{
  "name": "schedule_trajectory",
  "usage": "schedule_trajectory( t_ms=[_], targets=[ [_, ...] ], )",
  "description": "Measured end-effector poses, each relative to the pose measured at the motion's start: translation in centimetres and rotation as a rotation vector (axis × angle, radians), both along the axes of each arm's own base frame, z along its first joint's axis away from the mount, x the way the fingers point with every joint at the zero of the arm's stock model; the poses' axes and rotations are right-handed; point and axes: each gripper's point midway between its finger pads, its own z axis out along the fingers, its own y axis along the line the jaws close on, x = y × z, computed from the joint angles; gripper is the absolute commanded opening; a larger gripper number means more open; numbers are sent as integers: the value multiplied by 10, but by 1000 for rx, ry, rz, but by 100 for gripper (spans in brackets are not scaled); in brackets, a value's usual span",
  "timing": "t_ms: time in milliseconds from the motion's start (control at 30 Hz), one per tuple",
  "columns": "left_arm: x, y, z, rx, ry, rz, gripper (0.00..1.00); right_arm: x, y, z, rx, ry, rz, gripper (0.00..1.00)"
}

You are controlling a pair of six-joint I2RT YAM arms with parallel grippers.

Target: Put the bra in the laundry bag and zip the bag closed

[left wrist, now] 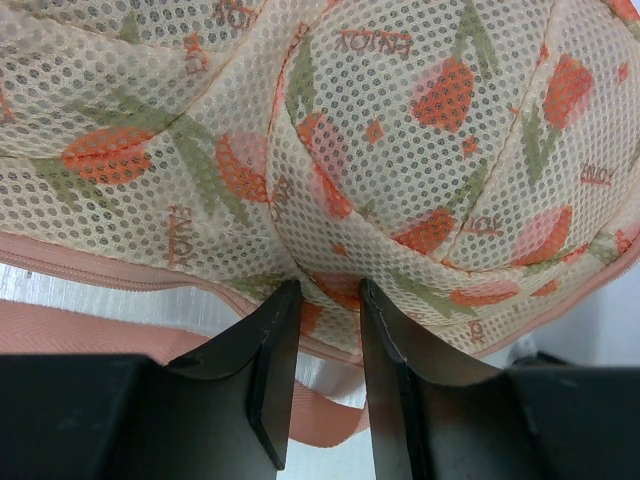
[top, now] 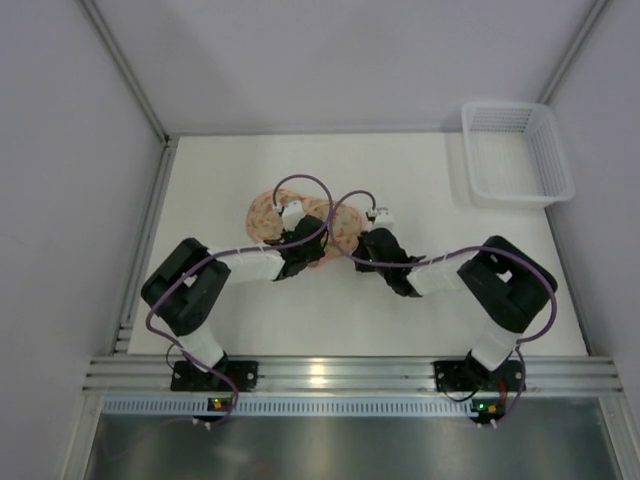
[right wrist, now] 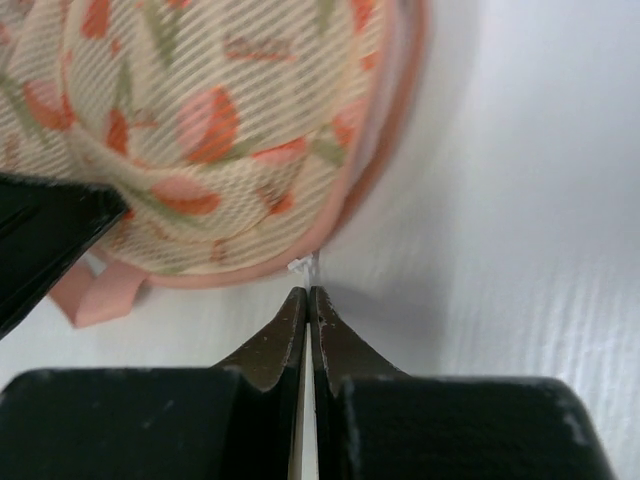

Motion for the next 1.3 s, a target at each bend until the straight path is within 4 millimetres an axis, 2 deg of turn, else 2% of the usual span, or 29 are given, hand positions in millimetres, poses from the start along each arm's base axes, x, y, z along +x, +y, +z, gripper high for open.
schedule_trajectory(
  t_ms=[167, 267, 500, 733, 833, 967, 1133, 1200, 1300],
  targets=[
    [-2, 3, 0, -16, 3, 14, 36, 25, -28, 1, -18, -14, -26, 0],
    [-1, 4, 0, -21, 8, 11, 36, 32, -34, 2, -8, -16, -8, 0],
    [-3, 19, 1, -11, 26, 4, 36, 34, -32, 5, -44, -50, 80, 0],
    [0, 36, 0, 16, 42, 3, 36, 36, -18, 17, -13, -96, 147, 0],
    [5, 46, 1, 41, 54, -4, 36, 26, -6, 17, -3, -104, 178, 0],
    [11, 63, 1, 97, 75, -32, 37, -8, 15, 7, 11, -80, 231, 0],
    [17, 76, 5, 156, 95, -111, 36, -37, 43, 6, 38, -68, 287, 0],
    [22, 79, 9, 161, 100, -141, 36, -41, 51, 4, 47, -55, 289, 0],
    [23, 73, 22, 124, 89, -187, 37, -38, 57, 3, 61, -39, 257, 0]
  ],
)
